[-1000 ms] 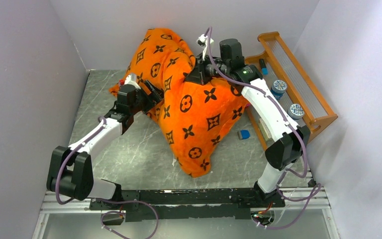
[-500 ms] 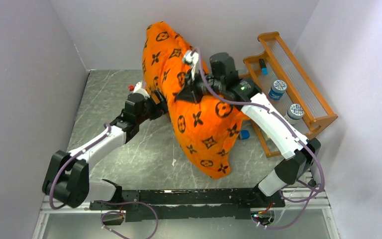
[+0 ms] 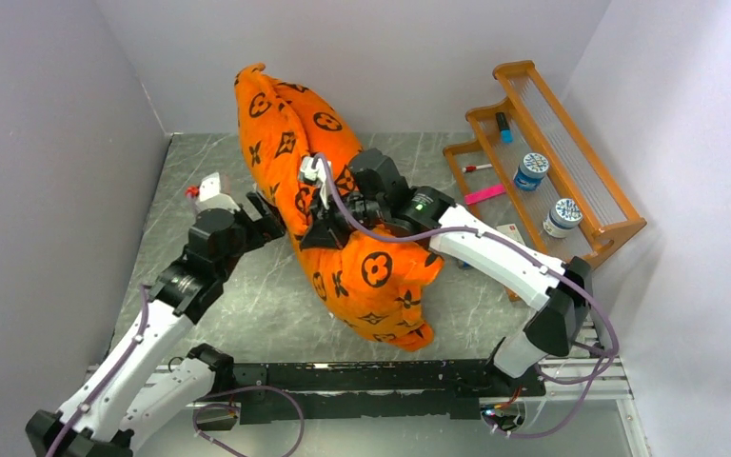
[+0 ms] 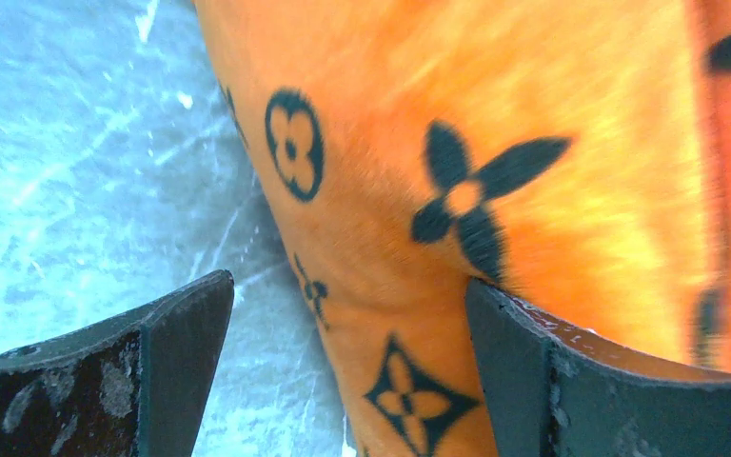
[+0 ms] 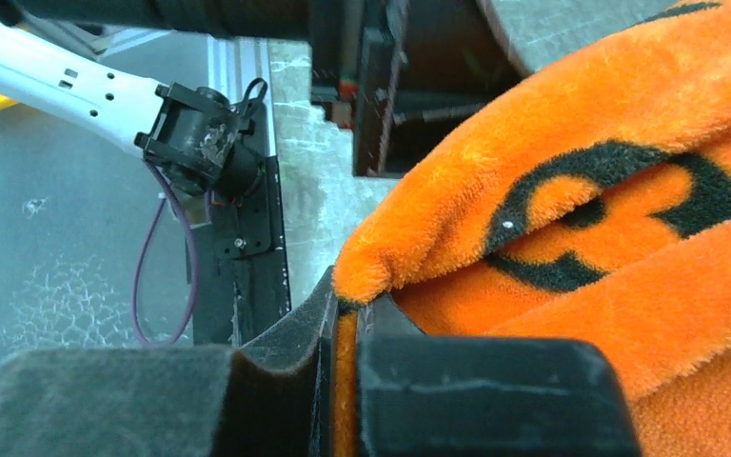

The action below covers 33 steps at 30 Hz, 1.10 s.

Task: Remove the pillowcase from the pillow
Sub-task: Turn over the pillow at the center of the board.

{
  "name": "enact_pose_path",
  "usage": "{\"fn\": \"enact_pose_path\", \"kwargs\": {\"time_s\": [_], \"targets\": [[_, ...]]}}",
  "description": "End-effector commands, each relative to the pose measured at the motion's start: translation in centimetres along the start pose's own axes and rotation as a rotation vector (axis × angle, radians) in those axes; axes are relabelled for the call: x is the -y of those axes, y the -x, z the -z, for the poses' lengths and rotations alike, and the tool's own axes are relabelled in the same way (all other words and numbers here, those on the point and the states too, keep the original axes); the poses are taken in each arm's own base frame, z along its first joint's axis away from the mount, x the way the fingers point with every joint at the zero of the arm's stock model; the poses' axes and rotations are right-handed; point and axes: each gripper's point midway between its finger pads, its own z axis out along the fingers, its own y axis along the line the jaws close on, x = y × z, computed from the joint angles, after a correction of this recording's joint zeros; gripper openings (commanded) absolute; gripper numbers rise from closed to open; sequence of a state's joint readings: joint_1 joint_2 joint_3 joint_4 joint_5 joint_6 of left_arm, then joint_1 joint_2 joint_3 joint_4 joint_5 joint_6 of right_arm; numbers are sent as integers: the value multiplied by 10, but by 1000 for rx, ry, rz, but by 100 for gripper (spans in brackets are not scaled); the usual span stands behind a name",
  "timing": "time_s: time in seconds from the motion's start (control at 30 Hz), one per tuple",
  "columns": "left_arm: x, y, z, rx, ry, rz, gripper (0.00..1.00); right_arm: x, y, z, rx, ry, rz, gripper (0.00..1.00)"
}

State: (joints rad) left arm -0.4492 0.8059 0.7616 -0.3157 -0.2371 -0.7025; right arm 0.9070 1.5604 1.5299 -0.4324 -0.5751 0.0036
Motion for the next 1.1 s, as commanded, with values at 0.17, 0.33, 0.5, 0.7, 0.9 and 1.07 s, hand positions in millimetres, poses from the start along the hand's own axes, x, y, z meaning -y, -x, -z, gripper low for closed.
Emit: {"fn": "enact_pose_path", "kwargs": {"time_s": [0.17, 0.33, 0.5, 0.7, 0.9, 1.07], "targets": [[8, 66, 40, 213, 17, -8, 97, -89, 42, -14, 66, 266, 99, 19], [-1, 67, 47, 222, 44, -24, 97, -100, 51, -3, 98, 292, 110, 33], [-11, 62, 55, 228, 56, -28, 97, -103, 57, 16, 143, 250, 141, 48], [-22, 52, 64, 210, 74, -42, 97, -68, 28, 18, 97, 45, 111, 73], [-31, 57, 74, 212, 107, -125, 97, -38, -21, 16, 32, -105, 47, 92], [-26, 77, 82, 235, 126, -228, 97, -27, -61, 12, -3, -149, 2, 96]]}}
